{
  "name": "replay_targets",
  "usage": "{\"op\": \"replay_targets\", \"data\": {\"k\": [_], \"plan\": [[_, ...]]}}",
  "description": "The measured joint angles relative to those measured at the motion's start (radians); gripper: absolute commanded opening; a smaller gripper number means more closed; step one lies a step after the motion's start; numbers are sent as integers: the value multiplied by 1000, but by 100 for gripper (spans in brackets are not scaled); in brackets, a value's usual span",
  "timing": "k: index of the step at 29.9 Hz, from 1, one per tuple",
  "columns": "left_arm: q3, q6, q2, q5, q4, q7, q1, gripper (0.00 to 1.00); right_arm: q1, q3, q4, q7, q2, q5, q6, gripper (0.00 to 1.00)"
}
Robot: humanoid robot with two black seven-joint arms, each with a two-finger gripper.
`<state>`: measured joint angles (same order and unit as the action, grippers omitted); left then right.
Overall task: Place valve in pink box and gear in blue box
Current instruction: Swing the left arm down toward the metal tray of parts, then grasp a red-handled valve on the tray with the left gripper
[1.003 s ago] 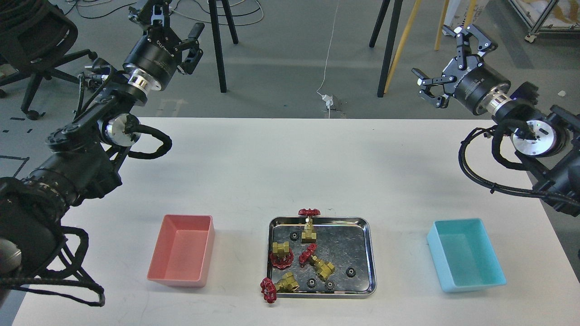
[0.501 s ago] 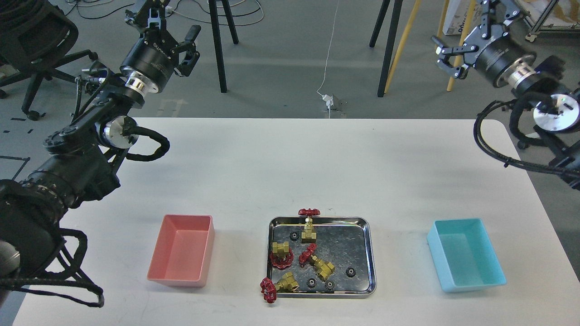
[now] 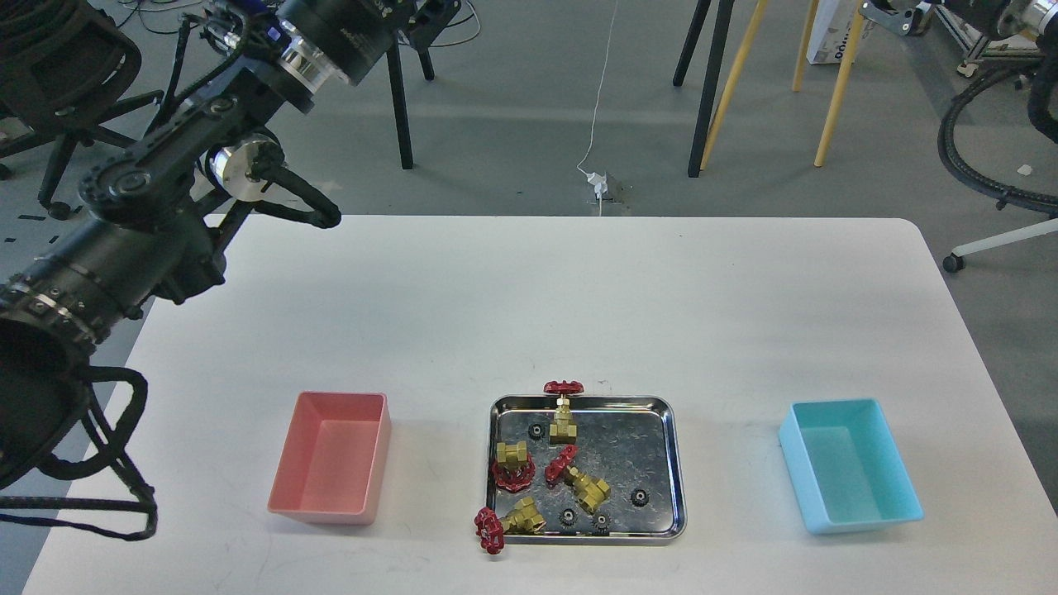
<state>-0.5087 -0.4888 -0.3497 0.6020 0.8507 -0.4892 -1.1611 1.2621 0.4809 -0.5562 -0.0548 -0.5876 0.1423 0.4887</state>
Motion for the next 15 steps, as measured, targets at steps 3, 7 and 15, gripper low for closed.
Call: {"op": "replay_targets", "data": {"k": [3,7,15], "plan": [[273,0,-75,77,135,0,-135,85,-11,6,1,2,-9,0,0,100],[626,0,-149,262,348,0,-357,85,-32,11,1,5,-14,0,0,100],[1223,71,-196,695,723,0,-639,85,-79,18,4,7,-15,0,0,100]]}}
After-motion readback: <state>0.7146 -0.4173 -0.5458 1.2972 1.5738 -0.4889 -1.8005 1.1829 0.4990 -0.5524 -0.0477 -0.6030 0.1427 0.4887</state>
